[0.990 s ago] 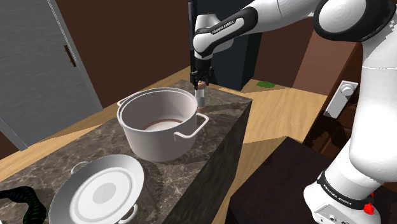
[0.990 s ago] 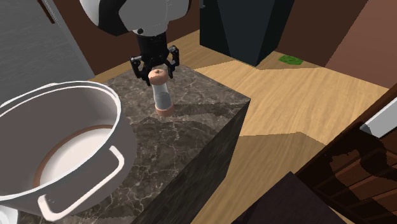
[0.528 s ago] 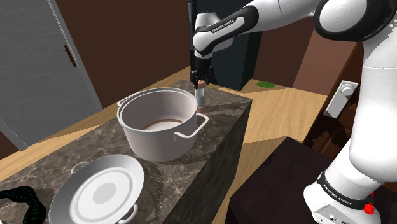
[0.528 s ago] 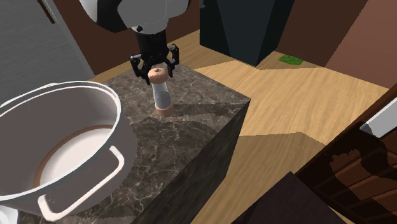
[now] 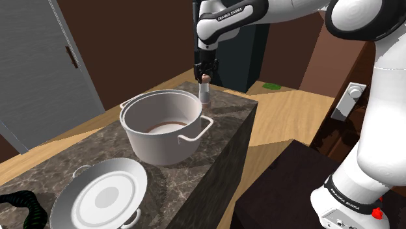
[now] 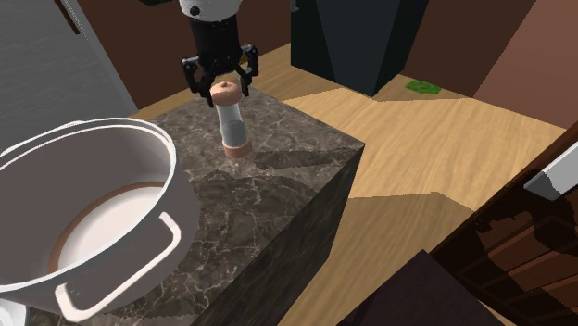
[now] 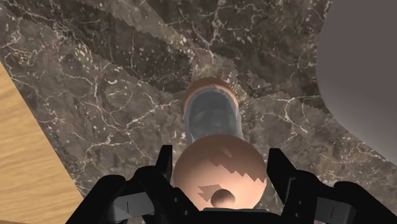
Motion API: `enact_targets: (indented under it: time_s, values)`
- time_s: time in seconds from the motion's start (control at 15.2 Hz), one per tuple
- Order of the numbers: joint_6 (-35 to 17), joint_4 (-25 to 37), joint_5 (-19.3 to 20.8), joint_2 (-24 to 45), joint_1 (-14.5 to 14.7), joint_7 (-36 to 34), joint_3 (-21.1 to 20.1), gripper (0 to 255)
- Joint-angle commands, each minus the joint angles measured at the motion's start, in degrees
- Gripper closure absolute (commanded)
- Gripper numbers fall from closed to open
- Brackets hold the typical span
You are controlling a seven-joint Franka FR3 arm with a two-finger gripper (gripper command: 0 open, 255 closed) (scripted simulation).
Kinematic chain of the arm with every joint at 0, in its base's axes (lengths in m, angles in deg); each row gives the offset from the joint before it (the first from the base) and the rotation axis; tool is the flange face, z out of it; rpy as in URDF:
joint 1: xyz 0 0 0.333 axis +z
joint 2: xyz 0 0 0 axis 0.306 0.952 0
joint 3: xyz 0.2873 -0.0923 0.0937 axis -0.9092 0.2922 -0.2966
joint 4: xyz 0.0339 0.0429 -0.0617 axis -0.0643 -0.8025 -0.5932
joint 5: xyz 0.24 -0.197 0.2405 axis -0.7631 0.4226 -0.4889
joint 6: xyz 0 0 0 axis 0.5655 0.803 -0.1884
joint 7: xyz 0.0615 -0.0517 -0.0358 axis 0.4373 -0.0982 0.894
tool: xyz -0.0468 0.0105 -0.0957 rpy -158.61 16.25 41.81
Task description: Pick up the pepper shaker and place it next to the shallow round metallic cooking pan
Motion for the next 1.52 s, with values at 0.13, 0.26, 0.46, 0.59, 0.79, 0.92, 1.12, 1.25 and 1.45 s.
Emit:
enact_targets:
  time_s: [0.13,0.26,0.46,0.59,0.79,0.92,1.12,1.25,1.45]
  values:
    - [2.8,1.95,-0.1,-0.83,-0.03,0.13,-0.02,255]
    - [4.25,3.2,-0.13,-1.04,-0.03,0.16,-0.04,255]
    - [6.47,5.2,-0.16,-1.26,-0.01,0.2,-0.05,255]
    - [7.98,6.64,-0.17,-1.33,0.0,0.22,-0.06,255]
    - [10.29,8.94,-0.19,-1.34,0.03,0.25,-0.08,255]
    - [11.86,10.59,-0.19,-1.26,0.06,0.27,-0.08,255]
    - [14.28,13.24,-0.19,-1.03,0.1,0.3,-0.1,255]
    - [15.94,15.15,-0.17,-0.79,0.13,0.31,-0.1,255]
    - [18.52,18.24,-0.14,-0.27,0.2,0.33,-0.11,255]
